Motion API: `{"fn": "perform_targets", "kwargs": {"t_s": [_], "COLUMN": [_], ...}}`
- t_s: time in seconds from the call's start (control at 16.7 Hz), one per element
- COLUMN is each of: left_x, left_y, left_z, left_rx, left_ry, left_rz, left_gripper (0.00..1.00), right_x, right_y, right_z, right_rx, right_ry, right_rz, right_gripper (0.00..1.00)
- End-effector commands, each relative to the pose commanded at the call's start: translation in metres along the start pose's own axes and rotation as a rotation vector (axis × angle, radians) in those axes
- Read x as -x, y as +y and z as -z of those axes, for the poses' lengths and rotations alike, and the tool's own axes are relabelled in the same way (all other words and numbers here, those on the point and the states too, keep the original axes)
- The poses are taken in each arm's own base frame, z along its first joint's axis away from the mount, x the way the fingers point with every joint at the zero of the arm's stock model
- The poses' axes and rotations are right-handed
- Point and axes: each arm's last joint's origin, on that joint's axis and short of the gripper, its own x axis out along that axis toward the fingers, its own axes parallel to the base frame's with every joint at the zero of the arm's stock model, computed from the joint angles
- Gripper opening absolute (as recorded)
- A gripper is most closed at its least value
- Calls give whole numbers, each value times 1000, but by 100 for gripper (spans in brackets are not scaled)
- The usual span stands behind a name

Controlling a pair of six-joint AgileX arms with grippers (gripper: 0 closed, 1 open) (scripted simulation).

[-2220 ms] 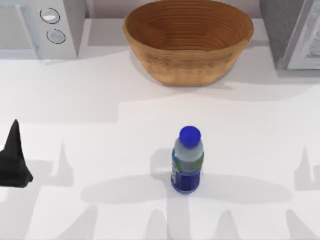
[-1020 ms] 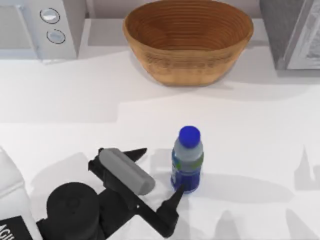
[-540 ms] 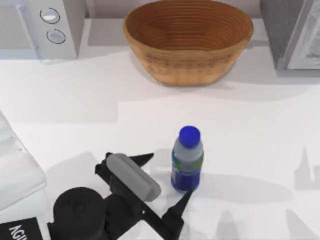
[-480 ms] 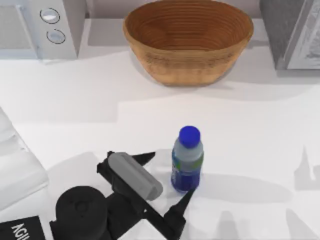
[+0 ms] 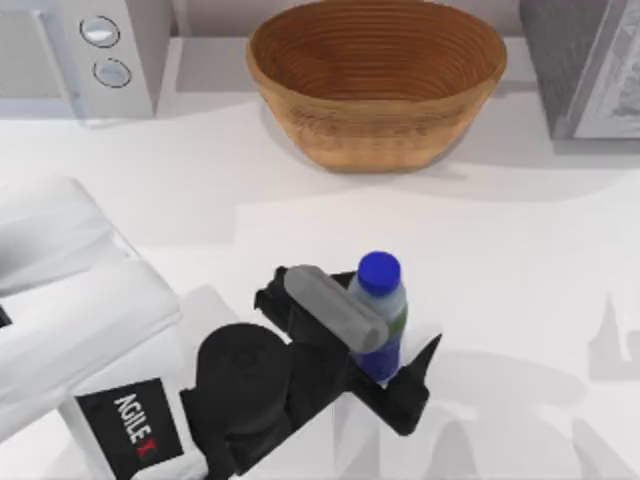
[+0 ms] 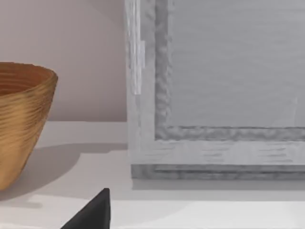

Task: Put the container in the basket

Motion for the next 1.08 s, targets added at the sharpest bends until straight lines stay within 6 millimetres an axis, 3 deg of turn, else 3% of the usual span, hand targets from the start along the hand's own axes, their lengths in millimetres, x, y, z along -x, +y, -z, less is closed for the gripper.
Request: {"fn": "perform_targets", "kwargs": {"t_s": [0.3,1.08], "left_x": [-4,-4], "left_y": [0,0], "left_z": [0,0], "left_rx": [0,0], "left_ry": [2,2], "left_rz": [0,0], "left_gripper": [100,2], "right_x": [0,0], "right_y": [0,0], "right_z": [0,0], "right_rx": [0,0], "right_ry": [0,0], "right_rz": [0,0], "right_gripper": [100,100]}}
